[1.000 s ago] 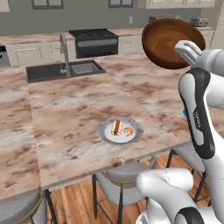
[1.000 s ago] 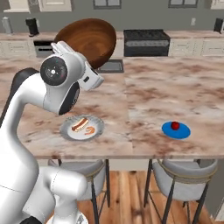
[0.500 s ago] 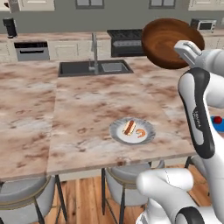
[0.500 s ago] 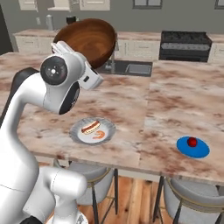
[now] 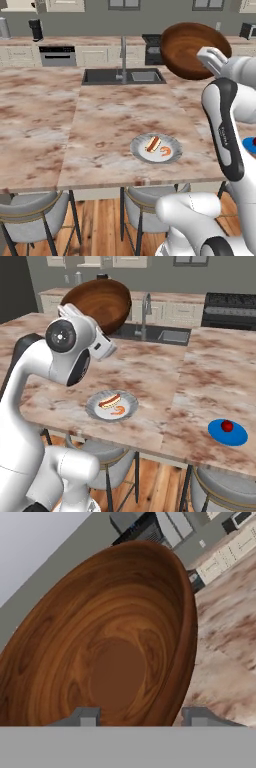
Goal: Take the smaller bowl and place it next to the appetizer plate on the dining counter , and place the larger bowl next to the plate with cooked food.
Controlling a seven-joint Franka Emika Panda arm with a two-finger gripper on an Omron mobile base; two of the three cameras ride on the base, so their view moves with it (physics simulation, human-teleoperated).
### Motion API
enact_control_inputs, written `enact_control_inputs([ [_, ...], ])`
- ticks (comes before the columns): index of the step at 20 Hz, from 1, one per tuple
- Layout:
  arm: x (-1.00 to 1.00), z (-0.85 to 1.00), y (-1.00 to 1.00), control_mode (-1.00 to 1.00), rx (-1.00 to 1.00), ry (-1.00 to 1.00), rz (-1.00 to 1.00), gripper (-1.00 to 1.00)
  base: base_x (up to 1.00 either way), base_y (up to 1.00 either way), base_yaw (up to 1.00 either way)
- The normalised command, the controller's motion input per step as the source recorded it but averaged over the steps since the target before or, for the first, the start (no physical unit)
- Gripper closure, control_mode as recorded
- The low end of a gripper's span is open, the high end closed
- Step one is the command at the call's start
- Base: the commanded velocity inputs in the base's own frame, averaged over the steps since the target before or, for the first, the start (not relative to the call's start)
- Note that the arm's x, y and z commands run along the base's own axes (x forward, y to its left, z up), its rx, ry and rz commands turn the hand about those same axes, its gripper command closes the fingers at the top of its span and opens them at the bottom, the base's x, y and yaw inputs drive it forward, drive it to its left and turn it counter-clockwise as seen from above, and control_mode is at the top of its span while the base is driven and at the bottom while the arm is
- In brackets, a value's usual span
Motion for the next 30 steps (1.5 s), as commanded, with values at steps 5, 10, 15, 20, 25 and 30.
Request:
enact_control_inputs([
  [5, 0.00, -0.46, -0.38, -1.00, 0.00, 0.08, 0.00, 1.00, 0.00, 0.00, 0.00],
  [10, 0.00, -0.36, -0.23, -1.00, 0.00, 0.14, 0.00, 1.00, 0.00, 0.00, 0.00],
  [15, 0.00, -0.49, -0.32, -1.00, 0.00, 0.15, 0.00, 1.00, 0.00, 0.00, 0.00],
  [20, 0.00, -0.59, -0.27, -1.00, 0.00, 0.10, 0.00, 1.00, 0.00, 0.00, 0.00],
  [25, 0.00, -0.50, -0.30, -1.00, 0.06, 0.12, 0.00, 1.00, 0.00, 0.00, 0.00],
  [30, 0.00, -0.47, -0.38, -1.00, 0.07, 0.11, 0.00, 1.00, 0.00, 0.00, 0.00],
])
